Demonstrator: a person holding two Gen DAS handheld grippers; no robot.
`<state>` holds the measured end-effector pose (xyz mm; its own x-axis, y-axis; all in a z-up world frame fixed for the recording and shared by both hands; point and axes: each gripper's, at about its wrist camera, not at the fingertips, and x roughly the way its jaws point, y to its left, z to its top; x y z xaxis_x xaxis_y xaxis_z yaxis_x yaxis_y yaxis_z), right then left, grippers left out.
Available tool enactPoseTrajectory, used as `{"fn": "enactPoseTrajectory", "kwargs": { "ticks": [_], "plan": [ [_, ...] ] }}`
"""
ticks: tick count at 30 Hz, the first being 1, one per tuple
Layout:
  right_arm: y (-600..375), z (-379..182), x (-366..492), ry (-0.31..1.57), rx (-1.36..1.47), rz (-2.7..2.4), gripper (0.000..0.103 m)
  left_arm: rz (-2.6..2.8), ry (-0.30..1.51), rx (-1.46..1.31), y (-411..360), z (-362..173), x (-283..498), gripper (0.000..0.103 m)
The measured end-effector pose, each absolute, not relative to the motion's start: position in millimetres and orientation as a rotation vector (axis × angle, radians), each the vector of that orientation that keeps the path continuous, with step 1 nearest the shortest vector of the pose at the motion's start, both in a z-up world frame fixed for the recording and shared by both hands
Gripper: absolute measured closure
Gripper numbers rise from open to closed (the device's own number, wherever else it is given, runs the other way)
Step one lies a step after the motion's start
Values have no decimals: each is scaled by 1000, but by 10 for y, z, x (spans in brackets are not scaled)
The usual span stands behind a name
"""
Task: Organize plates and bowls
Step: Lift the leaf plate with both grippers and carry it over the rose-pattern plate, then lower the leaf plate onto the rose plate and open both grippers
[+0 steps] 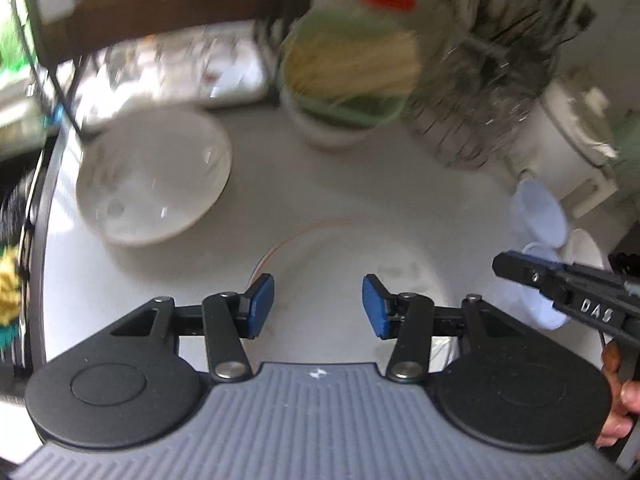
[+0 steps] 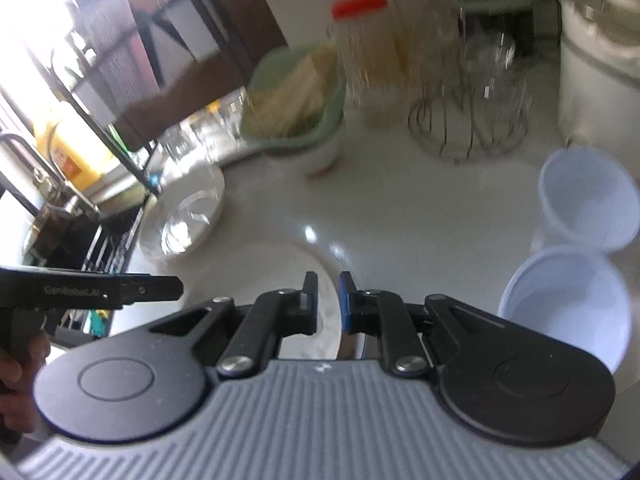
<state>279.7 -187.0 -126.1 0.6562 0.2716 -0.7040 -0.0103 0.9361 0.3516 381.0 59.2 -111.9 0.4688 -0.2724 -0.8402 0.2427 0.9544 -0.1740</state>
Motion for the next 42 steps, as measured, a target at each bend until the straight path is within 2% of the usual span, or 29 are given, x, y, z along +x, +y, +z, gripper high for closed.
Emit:
{"fn": "enactPoseTrajectory", "kwargs": {
  "ticks": [18,28,42],
  "plan": [
    [-2228,-442,2218,629,257,191,89,-310,764,-59,170,-348,3120,49],
    [-2389,-357,1818,561,193,232,89,-278,716,-81,-52,-302,2676,49],
    [-2366,-464,1561,557,150,316,89,-178,718,-112,-47,-484,2182,49]
  ]
}}
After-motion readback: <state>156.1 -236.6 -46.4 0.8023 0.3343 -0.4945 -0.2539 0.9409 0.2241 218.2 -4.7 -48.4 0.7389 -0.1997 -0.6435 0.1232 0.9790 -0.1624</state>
